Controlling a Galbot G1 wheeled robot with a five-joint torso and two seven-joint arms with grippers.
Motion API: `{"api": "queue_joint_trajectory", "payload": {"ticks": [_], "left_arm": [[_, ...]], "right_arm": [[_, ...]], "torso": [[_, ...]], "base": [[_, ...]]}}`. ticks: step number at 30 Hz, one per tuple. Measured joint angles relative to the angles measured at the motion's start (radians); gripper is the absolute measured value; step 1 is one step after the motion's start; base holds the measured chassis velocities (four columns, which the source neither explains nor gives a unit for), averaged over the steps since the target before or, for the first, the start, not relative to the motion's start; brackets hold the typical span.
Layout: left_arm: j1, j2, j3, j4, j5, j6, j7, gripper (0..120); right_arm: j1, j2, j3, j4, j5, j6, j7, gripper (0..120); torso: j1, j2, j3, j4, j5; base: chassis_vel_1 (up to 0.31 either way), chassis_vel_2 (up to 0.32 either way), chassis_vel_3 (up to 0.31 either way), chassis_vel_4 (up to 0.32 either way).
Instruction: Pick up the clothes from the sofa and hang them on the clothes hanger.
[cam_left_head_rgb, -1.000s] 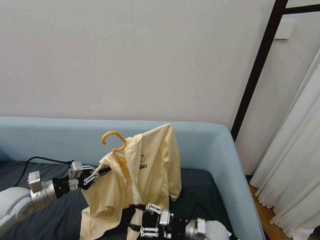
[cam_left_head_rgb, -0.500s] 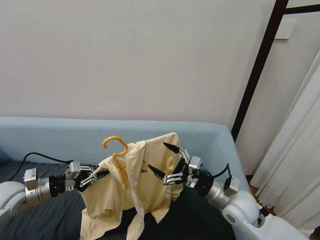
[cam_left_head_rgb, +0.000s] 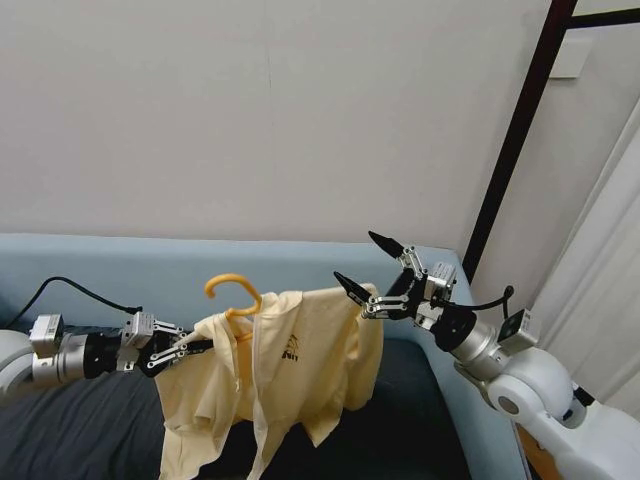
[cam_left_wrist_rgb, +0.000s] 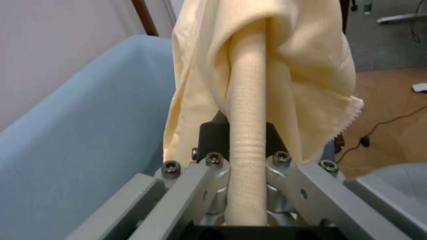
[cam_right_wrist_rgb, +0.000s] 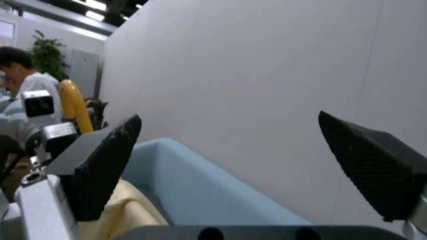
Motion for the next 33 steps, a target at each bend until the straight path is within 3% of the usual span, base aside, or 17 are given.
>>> {"api": "queue_joint_trajectory", "payload": {"ticks": [4, 9, 15, 21, 31, 33], "left_arm": [[-0.001, 0.0, 0.001, 0.006, 0.01, 0.001, 0.02, 1], [-0.011, 0.006, 0.01, 0.032, 0.045, 0.0, 0.057, 1], [-0.023, -0.026, 0.036, 0.056, 0.119, 0.001, 0.092, 1], [-0.024, -0.046, 0.046, 0.061, 0.163, 0.004, 0.11, 1], [-0.021, -0.057, 0.045, 0.044, 0.19, 0.007, 0.113, 1], [-0.018, -0.057, 0.041, 0.035, 0.191, 0.007, 0.114, 1]], "right_arm": [[0.004, -0.013, -0.024, -0.003, 0.007, -0.02, -0.033, 100], [0.053, -0.045, -0.082, -0.05, 0.032, -0.086, -0.178, 100], [0.174, -0.094, -0.182, -0.11, -0.095, -0.188, -0.329, 100], [0.243, -0.079, -0.253, -0.159, -0.195, -0.28, -0.464, 100], [0.305, -0.035, -0.331, -0.19, -0.218, -0.316, -0.482, 100], [0.318, -0.031, -0.344, -0.195, -0.225, -0.321, -0.49, 94]], "torso": [[0.0, 0.0, 0.0, 0.0001, 0.0001], [0.0, 0.0, 0.0, 0.0002, 0.0001], [0.0, 0.0, 0.0, 0.0002, -0.0002], [0.0, 0.0, 0.0, 0.0002, -0.0001], [0.0, 0.0, 0.0, 0.0002, -0.0001], [0.0, 0.0, 0.0, 0.0002, 0.0]], "base": [[0.0, 0.0, 0.0, 0.0], [0.0, 0.0, 0.0, 0.0], [0.0, 0.0, 0.0, 0.0], [0.0, 0.0, 0.0, 0.0], [0.0, 0.0, 0.0, 0.0], [0.0, 0.0, 0.0, 0.0]]}}
